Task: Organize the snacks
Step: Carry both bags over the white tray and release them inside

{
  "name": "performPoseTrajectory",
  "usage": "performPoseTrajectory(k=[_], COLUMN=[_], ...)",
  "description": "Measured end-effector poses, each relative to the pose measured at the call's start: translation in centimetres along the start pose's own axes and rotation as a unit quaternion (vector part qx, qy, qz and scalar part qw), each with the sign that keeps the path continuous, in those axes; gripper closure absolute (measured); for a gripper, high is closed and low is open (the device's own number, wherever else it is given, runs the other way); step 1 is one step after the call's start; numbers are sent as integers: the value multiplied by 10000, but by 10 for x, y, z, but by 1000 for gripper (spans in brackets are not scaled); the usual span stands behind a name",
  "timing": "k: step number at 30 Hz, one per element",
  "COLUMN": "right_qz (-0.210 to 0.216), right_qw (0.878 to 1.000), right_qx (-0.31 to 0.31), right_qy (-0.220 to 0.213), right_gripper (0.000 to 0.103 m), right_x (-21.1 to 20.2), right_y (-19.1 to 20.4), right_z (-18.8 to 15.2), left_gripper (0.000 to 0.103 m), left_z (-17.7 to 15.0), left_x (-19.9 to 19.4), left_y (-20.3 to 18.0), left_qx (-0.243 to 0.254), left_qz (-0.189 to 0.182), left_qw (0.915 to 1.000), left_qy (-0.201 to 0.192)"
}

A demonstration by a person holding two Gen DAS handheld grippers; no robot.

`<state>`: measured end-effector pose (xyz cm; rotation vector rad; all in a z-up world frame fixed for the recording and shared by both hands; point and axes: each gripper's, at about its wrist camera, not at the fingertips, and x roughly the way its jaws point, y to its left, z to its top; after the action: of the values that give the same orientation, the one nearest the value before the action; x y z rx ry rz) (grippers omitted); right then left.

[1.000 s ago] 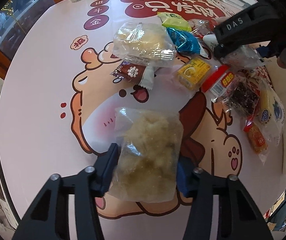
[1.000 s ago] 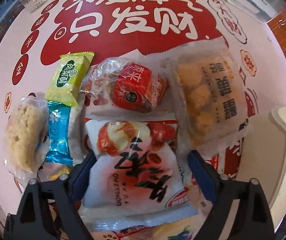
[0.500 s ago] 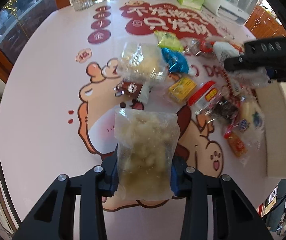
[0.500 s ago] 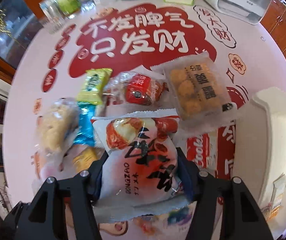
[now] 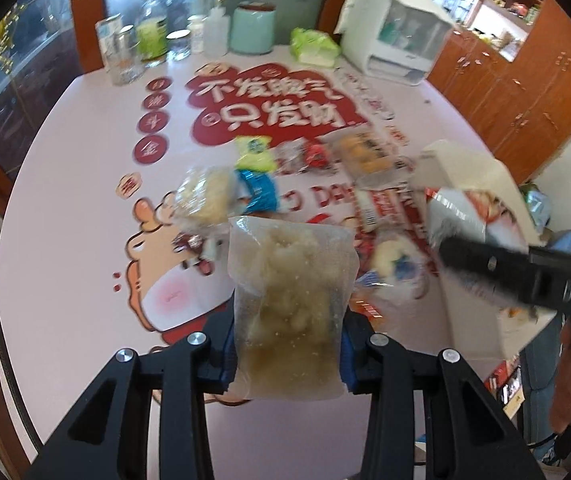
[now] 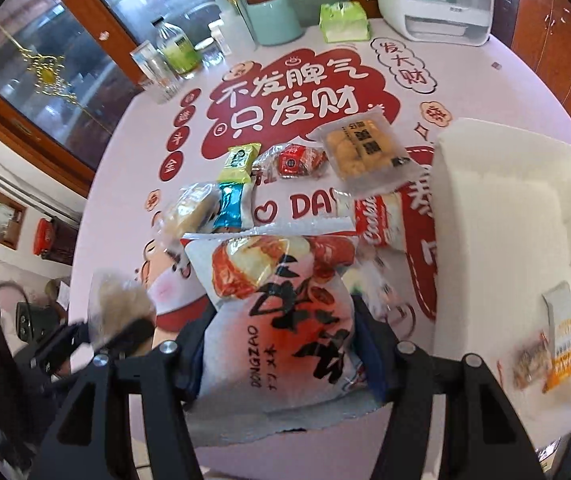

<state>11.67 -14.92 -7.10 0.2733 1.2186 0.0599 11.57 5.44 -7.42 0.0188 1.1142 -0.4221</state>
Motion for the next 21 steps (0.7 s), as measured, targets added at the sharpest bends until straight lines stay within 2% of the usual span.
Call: performPoseTrajectory(k=[10, 17, 21], right_qz=[247, 249, 248], right_qw=[9975, 9932, 9923], right_qx=[260, 533, 642], right_qy=[-617, -1004, -1028], right_gripper=[42, 42, 41], right_x=[-59, -102, -115], right_y=[-46, -121, -165], right_z=[-28, -39, -44], left_gripper=[65, 65, 65], left_z=[16, 33, 45], left_x=[-16, -6, 0], left_y=[-94, -180, -227], left_qx=[628, 945, 1020], left_qz=[-338, -444, -405], left_qw=[9973, 9944, 9938], left_qy=[-174, -130, -164])
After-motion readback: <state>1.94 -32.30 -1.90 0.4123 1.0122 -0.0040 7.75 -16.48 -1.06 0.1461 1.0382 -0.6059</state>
